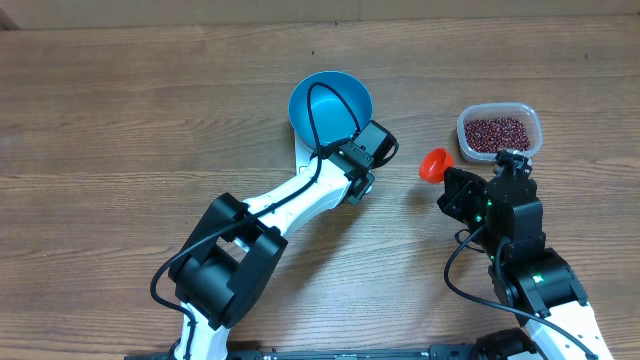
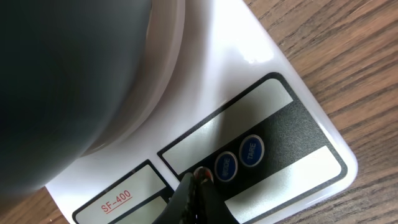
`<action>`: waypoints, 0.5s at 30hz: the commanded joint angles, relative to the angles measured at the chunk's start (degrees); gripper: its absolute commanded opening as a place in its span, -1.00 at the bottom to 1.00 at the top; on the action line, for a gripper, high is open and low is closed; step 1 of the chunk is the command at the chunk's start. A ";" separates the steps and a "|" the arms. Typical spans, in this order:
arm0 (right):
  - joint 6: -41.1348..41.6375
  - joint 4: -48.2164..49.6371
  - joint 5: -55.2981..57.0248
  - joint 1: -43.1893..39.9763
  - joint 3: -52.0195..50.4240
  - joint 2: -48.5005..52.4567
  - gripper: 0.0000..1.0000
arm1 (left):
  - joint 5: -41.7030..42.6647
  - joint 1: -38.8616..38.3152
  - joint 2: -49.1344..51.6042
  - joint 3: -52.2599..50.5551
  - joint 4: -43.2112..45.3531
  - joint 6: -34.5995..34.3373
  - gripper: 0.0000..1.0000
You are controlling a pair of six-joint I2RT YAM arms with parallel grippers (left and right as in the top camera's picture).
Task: Scoop item into bowl and weigh 150g on scale
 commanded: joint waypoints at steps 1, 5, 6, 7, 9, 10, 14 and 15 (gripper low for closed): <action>0.13 0.70 0.42 0.22 1.38 -0.13 -0.93 | -1.18 0.31 0.74 -0.52 0.09 0.68 -0.92; 0.13 0.72 0.42 0.22 1.38 -0.13 -0.93 | -0.96 0.31 0.74 -0.52 0.57 0.66 -0.91; 0.13 0.70 0.42 0.22 1.38 -0.13 -0.93 | -0.79 0.31 0.79 -0.57 0.96 0.66 -0.91; 0.13 0.70 0.42 0.22 1.38 -0.13 -0.92 | -0.52 0.31 1.03 -0.66 1.20 0.68 -0.92; 0.13 0.70 0.42 0.22 1.38 -0.13 -0.93 | -0.50 0.31 1.53 -1.01 1.44 0.68 -0.92; 0.13 0.70 0.42 0.22 1.38 -0.13 -0.92 | -0.50 0.31 1.95 -1.27 1.57 0.68 -0.91; 0.13 0.70 0.42 0.22 1.38 -0.13 -0.93 | -0.52 0.31 2.51 -1.27 1.66 0.68 -0.91; 0.13 0.70 0.42 0.22 1.38 -0.13 -0.92 | -0.52 0.31 2.49 -1.27 1.79 0.68 -0.92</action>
